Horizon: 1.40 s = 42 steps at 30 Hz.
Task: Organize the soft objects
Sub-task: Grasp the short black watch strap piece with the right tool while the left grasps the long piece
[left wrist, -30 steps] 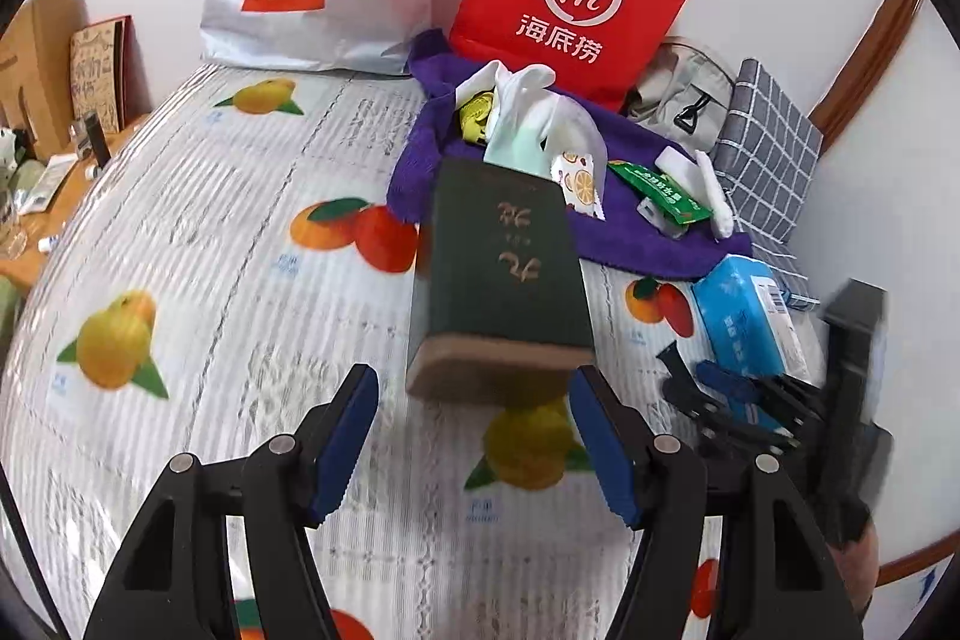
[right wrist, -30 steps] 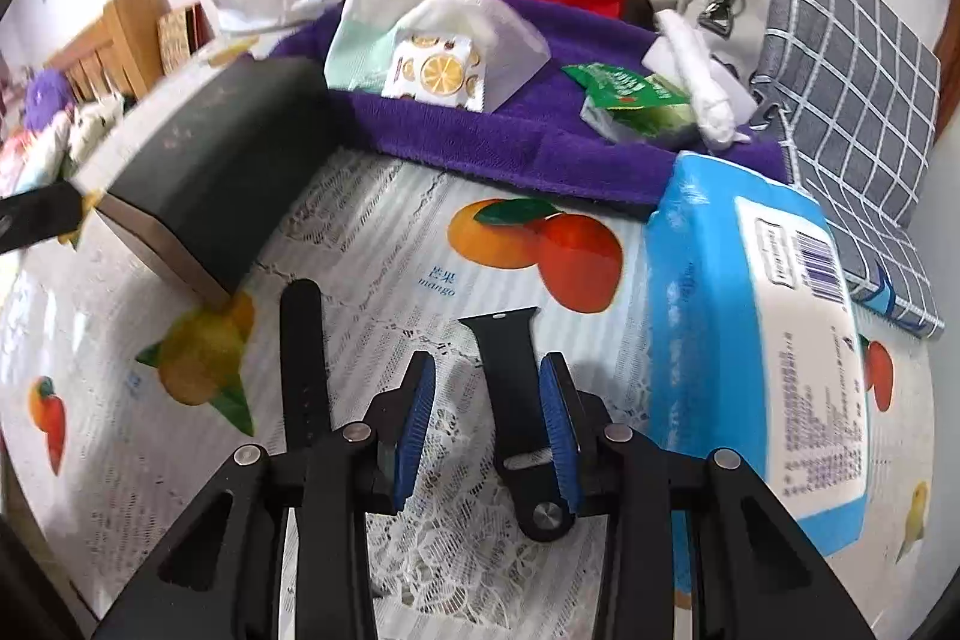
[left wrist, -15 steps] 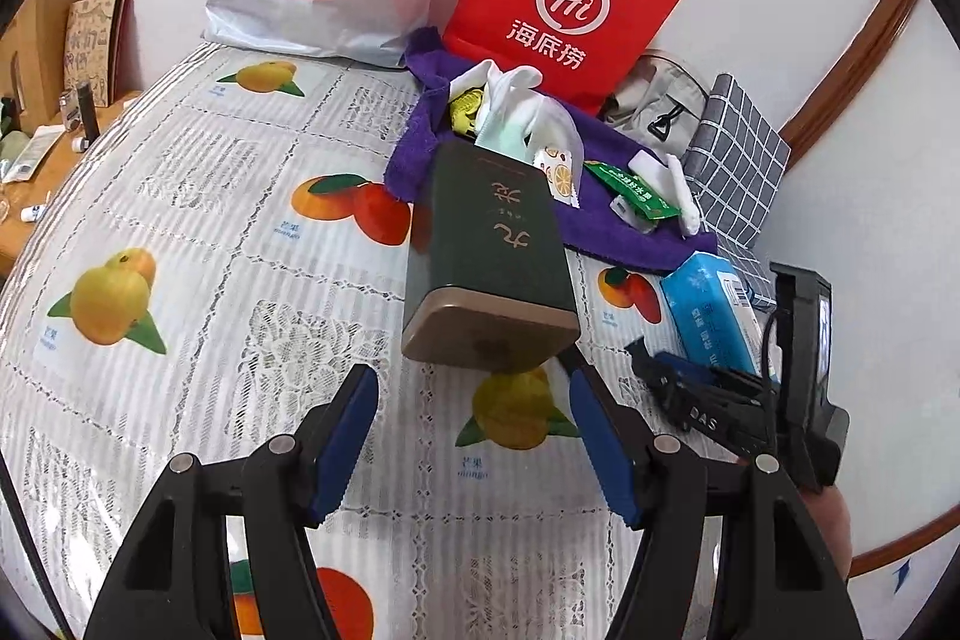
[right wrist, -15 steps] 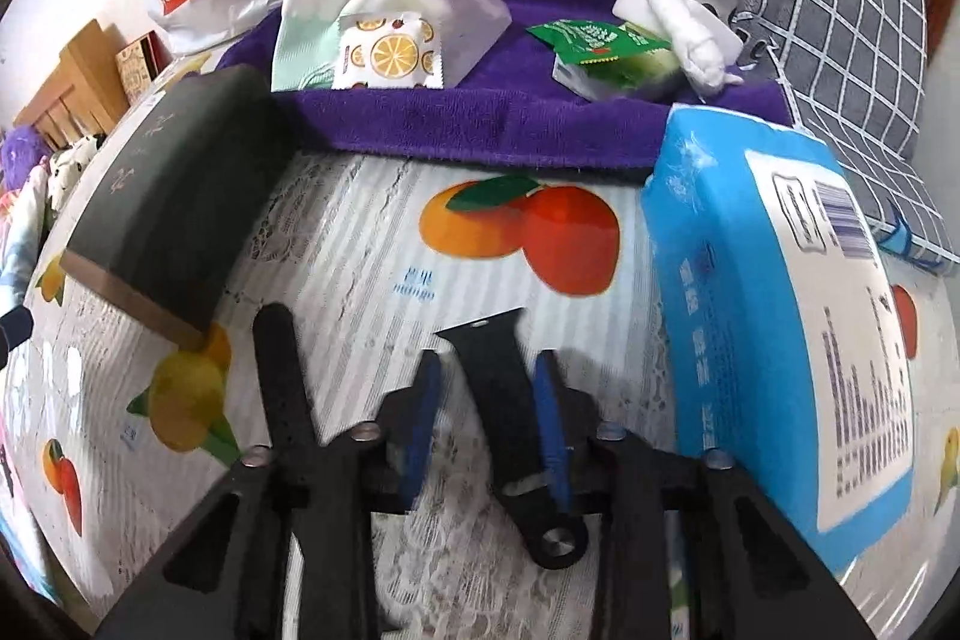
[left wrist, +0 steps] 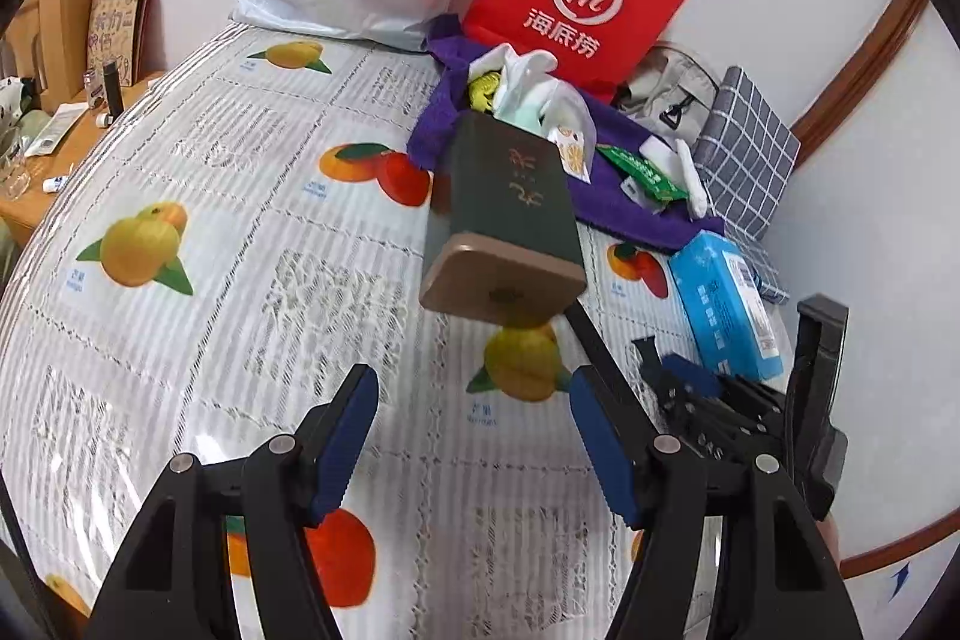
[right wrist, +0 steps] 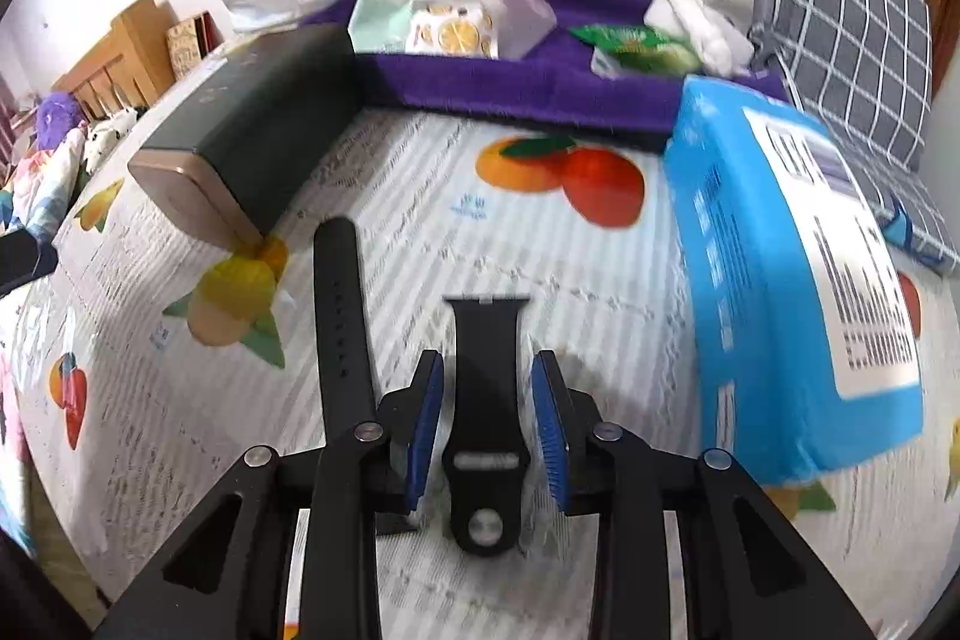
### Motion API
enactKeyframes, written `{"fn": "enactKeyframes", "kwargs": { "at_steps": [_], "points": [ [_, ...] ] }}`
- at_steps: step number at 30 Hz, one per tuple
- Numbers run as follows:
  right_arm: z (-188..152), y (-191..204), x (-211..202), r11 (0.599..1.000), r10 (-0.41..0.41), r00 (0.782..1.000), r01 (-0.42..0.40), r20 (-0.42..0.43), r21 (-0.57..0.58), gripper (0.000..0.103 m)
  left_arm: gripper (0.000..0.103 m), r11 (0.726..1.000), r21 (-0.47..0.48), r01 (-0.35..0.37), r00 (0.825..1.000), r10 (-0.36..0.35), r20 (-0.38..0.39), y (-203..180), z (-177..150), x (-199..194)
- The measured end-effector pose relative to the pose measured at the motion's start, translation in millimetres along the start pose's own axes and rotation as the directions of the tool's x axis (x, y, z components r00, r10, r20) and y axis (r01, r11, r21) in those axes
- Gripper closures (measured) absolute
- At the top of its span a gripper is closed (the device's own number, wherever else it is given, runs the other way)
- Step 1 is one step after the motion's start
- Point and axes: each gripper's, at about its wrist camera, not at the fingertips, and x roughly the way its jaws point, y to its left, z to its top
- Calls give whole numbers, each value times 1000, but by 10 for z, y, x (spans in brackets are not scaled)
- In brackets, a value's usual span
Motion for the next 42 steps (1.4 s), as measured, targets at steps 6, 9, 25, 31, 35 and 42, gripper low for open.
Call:
{"fn": "enactKeyframes", "kwargs": {
  "at_steps": [6,9,25,31,35,42],
  "points": [
    [-79,-118,-128,996,65,998,-65,2,66,83,39,998,31,-47,998,48,-35,-191,-115,104],
    [-218,-167,-401,996,54,997,-58,48,69,83,39,997,43,-62,996,65,-65,-319,-161,231],
    [-790,-824,-964,983,-43,990,18,133,182,83,36,968,210,-134,981,159,-107,-1253,-291,1085],
    [-846,-958,-848,973,-28,992,-2,124,230,83,33,921,311,-236,960,270,-71,-1438,-357,1184],
    [-905,-1003,-852,969,-19,991,-14,131,248,83,32,920,275,-278,946,312,-86,-1177,-373,1007],
    [-917,-1018,-786,963,9,991,-44,132,265,83,35,916,302,-264,950,302,-85,-1107,-363,962]
  ]
}}
